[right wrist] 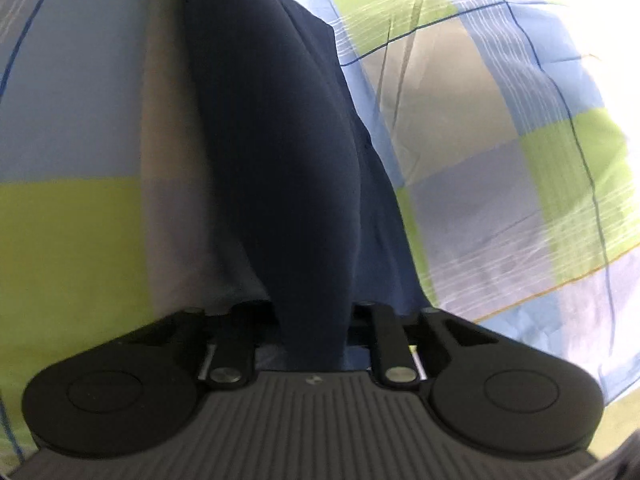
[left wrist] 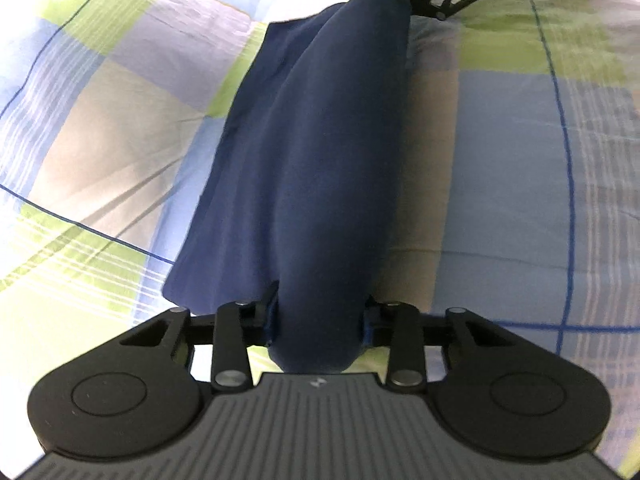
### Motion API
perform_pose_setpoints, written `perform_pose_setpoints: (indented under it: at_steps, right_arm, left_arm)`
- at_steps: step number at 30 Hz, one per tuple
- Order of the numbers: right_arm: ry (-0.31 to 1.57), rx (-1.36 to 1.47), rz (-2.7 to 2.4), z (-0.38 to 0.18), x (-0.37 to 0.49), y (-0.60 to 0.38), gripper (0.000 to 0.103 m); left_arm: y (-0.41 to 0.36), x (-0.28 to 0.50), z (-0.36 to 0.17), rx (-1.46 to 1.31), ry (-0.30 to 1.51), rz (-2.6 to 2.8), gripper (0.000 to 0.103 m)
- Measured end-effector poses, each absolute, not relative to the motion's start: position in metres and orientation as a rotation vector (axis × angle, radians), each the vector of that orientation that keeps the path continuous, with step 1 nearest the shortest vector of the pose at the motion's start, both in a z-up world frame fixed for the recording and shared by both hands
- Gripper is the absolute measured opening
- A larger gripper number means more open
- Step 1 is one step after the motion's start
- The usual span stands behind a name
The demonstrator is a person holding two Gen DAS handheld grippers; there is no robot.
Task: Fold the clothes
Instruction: 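Lift the gripped end and fold it over the rest with both grippers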
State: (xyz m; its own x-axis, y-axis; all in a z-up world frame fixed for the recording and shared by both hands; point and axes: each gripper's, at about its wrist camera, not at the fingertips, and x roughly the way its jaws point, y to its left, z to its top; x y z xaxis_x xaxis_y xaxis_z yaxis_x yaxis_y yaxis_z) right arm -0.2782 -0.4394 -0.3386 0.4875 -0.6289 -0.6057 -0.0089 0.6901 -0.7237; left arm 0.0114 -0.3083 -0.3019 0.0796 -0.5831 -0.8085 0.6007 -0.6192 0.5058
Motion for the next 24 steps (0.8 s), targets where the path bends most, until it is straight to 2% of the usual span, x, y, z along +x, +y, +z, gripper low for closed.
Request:
perform_pose_setpoints:
  at_steps: [4, 9, 18, 19, 21, 22, 24]
  right_arm:
    - [0.947, -0.712, -0.398, -0.309, -0.280, -0.419, 0.011]
    - [0.885, -0.747, -0.299, -0.305, -0.296, -0.358, 0.011]
    - [0.892, -0.679, -0.206, -0.328, -0.350, -0.218, 0.011]
    - [0.902, -0.671, -0.211, -0.331, -0.354, -0.209, 0.012]
    - [0.959, -0.649, -0.237, -0.343, -0.356, -0.196, 0.027]
    - [0.981, -0.647, -0.247, -0.346, -0.355, -0.195, 0.031]
    - [1.038, -0.640, -0.295, -0.347, -0.354, -0.190, 0.034]
  left_arm:
    - [-0.289, 0.017, -0.271, 1.531, -0.011, -1.663, 0.038]
    - [-0.208, -0.021, -0.240, 1.634, 0.009, -1.611, 0.038]
    - [-0.088, -0.085, -0.262, 1.578, 0.109, -1.548, 0.040]
    - [-0.081, -0.089, -0.270, 1.573, 0.088, -1.535, 0.042]
    - [-0.071, -0.094, -0.282, 1.572, 0.035, -1.517, 0.048]
    - [-0.068, -0.096, -0.285, 1.568, 0.013, -1.511, 0.048]
    - [-0.061, -0.097, -0.276, 1.523, 0.012, -1.514, 0.051]
